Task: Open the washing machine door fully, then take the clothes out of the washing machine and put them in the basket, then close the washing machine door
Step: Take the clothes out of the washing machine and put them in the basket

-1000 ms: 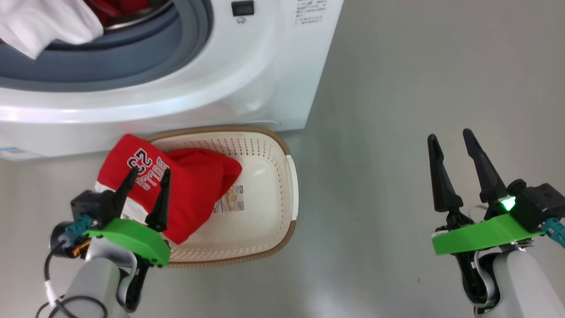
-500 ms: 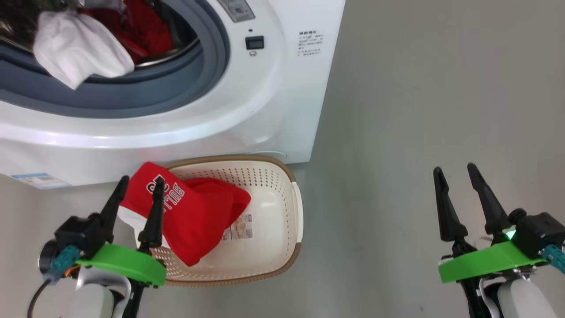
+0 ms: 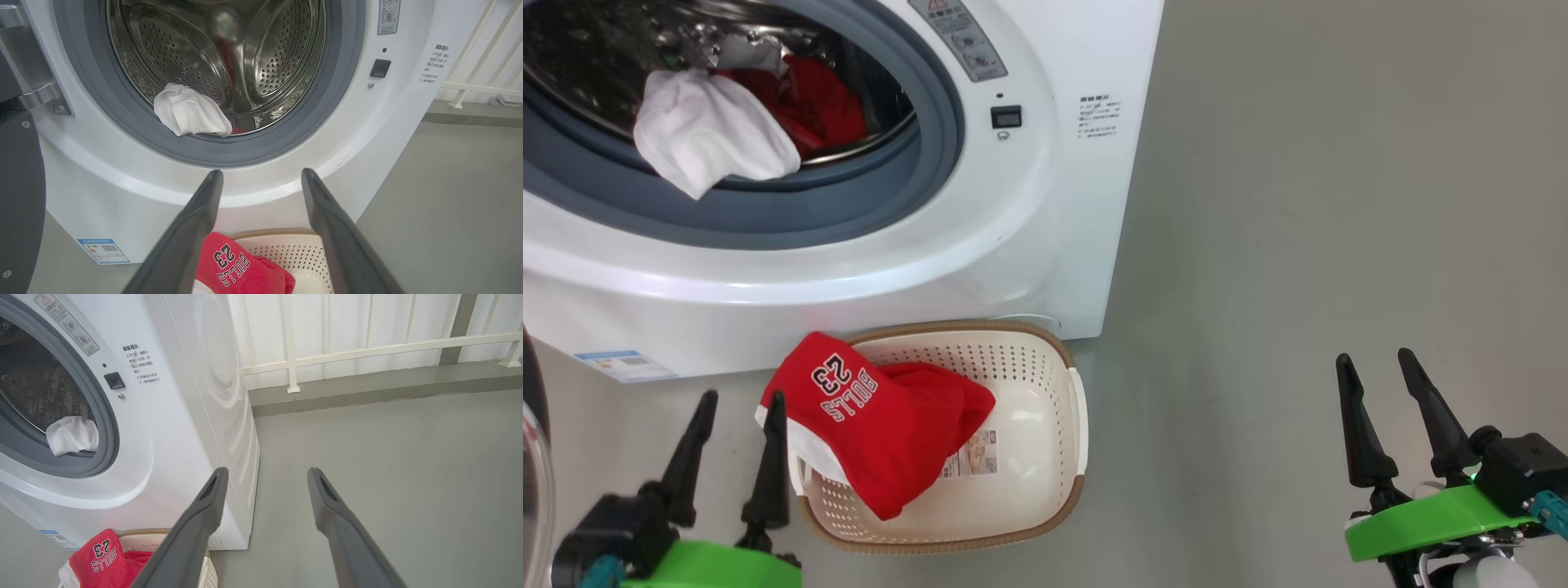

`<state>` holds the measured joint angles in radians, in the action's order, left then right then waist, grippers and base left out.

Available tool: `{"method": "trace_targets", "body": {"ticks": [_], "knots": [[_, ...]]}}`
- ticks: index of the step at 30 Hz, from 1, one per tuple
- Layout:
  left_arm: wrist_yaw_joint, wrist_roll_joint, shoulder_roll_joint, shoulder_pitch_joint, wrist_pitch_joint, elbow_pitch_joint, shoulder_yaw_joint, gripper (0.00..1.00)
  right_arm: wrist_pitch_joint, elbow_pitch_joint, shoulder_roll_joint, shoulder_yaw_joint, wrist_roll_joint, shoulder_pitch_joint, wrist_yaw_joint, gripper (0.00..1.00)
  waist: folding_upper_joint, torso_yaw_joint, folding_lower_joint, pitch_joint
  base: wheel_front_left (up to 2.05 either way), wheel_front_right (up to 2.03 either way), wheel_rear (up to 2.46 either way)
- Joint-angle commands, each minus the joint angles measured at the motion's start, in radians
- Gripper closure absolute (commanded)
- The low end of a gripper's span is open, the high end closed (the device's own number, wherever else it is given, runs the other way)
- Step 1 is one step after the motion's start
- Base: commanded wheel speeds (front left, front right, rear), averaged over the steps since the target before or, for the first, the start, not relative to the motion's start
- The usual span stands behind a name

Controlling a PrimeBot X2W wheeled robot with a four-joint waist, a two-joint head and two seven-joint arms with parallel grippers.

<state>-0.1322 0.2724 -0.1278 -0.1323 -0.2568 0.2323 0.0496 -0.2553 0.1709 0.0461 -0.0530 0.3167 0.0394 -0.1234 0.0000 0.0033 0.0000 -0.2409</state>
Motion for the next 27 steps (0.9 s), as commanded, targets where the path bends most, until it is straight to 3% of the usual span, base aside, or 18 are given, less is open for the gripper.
{"method": "trace_targets", "body": {"ticks": [1, 19, 27], "knots": [[0.002, -0.008, -0.007, 0.019, -0.005, -0.042, 0.045, 0.00, -0.006, -0.024, 0.004, 0.017, 0.001, -0.009, -0.007, 0.00, 0.0000, -0.003, 0.0000, 0.008, 0.00, 0.00, 0.00], [0.002, -0.012, 0.018, 0.060, -0.005, -0.070, 0.064, 0.00, -0.006, -0.026, 0.004, 0.017, 0.004, -0.021, -0.007, 0.00, 0.0000, -0.001, 0.0000, 0.016, 0.00, 0.00, 0.00], [0.002, -0.042, -0.009, -0.022, -0.005, -0.017, 0.034, 0.00, -0.006, -0.029, 0.004, 0.026, 0.011, 0.003, -0.007, 0.00, 0.0000, -0.003, 0.0000, -0.026, 0.00, 0.00, 0.00]]}}
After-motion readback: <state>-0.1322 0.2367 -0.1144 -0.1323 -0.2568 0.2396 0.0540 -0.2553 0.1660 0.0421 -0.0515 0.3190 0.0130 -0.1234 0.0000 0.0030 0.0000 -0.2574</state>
